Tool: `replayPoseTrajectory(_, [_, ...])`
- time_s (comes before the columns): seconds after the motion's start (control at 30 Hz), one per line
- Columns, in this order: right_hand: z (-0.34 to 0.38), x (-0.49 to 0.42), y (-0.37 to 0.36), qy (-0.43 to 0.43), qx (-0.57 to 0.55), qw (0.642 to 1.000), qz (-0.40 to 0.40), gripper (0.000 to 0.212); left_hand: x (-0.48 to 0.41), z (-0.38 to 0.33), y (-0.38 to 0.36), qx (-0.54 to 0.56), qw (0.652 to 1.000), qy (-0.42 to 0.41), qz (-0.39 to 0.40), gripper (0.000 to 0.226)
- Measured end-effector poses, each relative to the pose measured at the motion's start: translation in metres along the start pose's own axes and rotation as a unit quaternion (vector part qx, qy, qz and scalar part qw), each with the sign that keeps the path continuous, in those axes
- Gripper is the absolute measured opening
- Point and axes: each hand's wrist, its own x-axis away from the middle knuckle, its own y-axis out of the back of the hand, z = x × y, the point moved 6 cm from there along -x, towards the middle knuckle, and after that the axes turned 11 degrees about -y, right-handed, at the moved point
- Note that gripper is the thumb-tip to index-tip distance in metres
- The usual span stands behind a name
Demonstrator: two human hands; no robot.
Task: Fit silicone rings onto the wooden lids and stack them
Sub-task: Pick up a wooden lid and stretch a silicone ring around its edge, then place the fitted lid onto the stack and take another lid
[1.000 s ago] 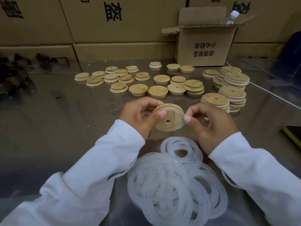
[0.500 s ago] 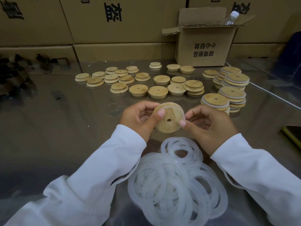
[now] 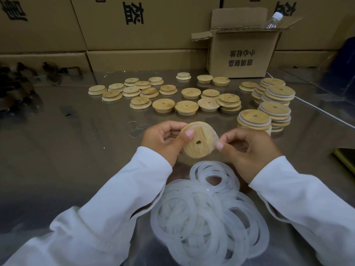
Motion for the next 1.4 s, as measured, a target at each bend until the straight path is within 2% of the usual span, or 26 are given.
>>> replayPoseTrajectory(0.37, [-0.001,-0.003,-0.006,0.013,0.076,0.997,0.011,0.015,-0.001,0.0,-0.001,-0.005,1.0,0.0,0.005,0.006])
replayPoseTrajectory(0.63, [-0.003,-0.003,-0.005,0.005,-0.03,0.999,0.038,0.019,-0.001,0.001,-0.001,-0.008,1.0,-0.007,0.009,0.008])
replayPoseTrajectory(0.83, [-0.004,-0.005,-0.001,-0.001,-0.092,0.996,0.02,0.017,-0.002,0.006,0.001,0.02,1.0,0.022,-0.009,0.007])
replayPoseTrajectory(1.0, [-0.004,-0.006,-0.01,-0.01,-0.139,0.986,0.09,0.007,-0.001,0.007,-0.006,0.029,0.999,0.024,0.031,0.007])
replayPoseTrajectory(1.1, [-0.005,-0.009,-0.006,-0.01,-0.146,0.985,0.093,0.008,0.001,0.007,-0.009,0.056,0.997,0.036,0.042,0.008])
replayPoseTrajectory(1.17, [-0.006,-0.014,0.001,-0.01,-0.147,0.987,0.064,0.009,0.002,0.009,-0.01,0.081,0.994,0.053,0.042,0.009])
replayPoseTrajectory(1.27, [-0.013,-0.024,0.023,-0.05,-0.188,0.981,-0.023,0.01,0.001,0.01,-0.009,0.096,0.993,0.065,0.035,0.009])
replayPoseTrajectory(1.4, [-0.036,-0.037,0.063,-0.156,-0.297,0.929,-0.156,0.008,0.002,0.011,-0.01,0.095,0.993,0.062,0.035,0.008])
